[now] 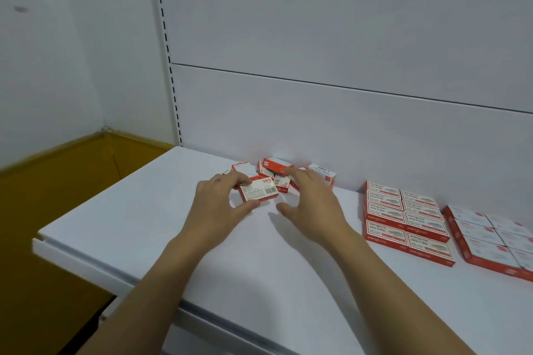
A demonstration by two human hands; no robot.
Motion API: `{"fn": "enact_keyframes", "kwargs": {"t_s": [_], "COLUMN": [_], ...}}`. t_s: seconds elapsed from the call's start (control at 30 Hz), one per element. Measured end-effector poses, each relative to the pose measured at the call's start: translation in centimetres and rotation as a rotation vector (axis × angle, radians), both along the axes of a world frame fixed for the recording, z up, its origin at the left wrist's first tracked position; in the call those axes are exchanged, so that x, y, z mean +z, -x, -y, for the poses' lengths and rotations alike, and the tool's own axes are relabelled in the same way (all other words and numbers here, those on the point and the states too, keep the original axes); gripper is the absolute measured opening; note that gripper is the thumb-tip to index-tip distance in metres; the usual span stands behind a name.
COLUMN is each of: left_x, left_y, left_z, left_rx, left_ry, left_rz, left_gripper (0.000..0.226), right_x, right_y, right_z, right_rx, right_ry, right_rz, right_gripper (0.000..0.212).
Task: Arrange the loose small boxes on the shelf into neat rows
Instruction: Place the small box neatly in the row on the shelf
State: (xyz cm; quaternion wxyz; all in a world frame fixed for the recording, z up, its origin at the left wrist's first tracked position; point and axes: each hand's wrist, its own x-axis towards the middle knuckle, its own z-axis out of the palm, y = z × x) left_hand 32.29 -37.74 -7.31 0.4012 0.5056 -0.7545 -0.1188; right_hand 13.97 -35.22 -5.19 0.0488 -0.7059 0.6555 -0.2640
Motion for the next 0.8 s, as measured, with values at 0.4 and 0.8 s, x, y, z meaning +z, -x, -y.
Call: {"fn": "enact_keyframes", "kwargs": {"t_s": [0.4,0.8], "left_x": [2.5,4.4], "left_y": [9.3,22.2], "left_z": [0.4,-1.1], "left_rx": [-0.312,-0.593], "left_ry": [-0.042,-0.037], "left_rz": [-0.083,0.088], "left_gripper": [0.048,0.041], "right_x": [3.5,4.6], "right_y": [9.1,19.9], "right_z": [-3.0,-8.3], "right_rx": [-0.002,-0.22], "right_ry": [0.002,-0.033], "right_rz": [-0.189,-0.204], "right_gripper": [0.078,0.049]}}
